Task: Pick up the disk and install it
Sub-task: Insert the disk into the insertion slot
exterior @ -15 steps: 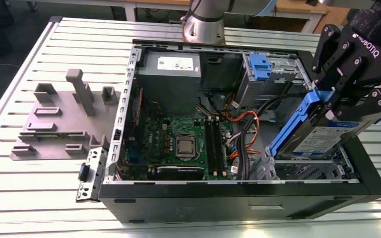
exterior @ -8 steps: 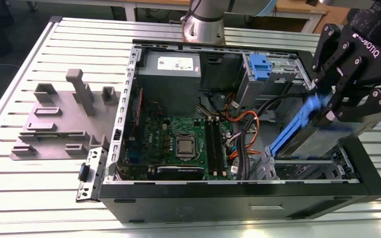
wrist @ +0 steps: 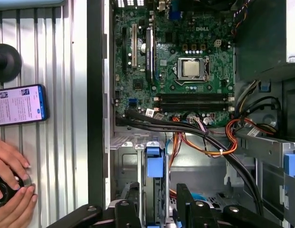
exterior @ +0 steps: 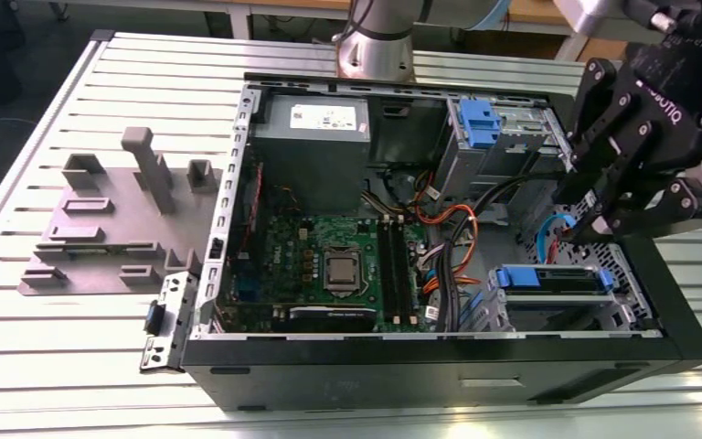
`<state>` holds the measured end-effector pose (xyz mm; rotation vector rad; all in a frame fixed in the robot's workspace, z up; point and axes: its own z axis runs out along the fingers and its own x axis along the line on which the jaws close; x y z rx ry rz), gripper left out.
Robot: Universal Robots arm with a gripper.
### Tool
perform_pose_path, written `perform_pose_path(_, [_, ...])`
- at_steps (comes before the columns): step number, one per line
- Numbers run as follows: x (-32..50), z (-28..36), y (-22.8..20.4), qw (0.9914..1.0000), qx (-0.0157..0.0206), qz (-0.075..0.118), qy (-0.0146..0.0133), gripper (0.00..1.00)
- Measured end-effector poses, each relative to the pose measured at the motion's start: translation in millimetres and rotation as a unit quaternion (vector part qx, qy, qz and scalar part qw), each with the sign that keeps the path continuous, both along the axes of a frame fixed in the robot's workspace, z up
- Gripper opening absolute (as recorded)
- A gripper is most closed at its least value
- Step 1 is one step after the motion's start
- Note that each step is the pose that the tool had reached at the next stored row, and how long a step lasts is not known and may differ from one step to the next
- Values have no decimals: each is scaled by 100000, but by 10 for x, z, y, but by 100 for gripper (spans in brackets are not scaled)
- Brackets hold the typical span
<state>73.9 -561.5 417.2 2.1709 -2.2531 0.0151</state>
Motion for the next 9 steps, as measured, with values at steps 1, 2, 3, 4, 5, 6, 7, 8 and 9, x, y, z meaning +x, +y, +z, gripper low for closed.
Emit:
perform_pose_path(1, [0, -18, 0, 100000, -2, -1, 1, 44])
perform_pose_path(2, [0, -37, 0, 100000, -4, 0, 2, 42])
perform_pose_path(3, [0, -55, 0, 100000, -4, -1, 0, 42])
perform_pose_path(4, [0, -72, 0, 100000, -7, -2, 2, 36])
perform_pose_path(5, [0, -90, 0, 100000, -6, -1, 2, 30])
perform_pose_path(6, [0, -109, 0, 100000, -3, -2, 3, 30])
perform_pose_path(7, [0, -127, 0, 100000, 0, -3, 3, 24])
perform_pose_path(8, [0, -147, 0, 100000, -1, -2, 0, 18])
perform_pose_path(9, [0, -165, 0, 100000, -1, -2, 1, 18])
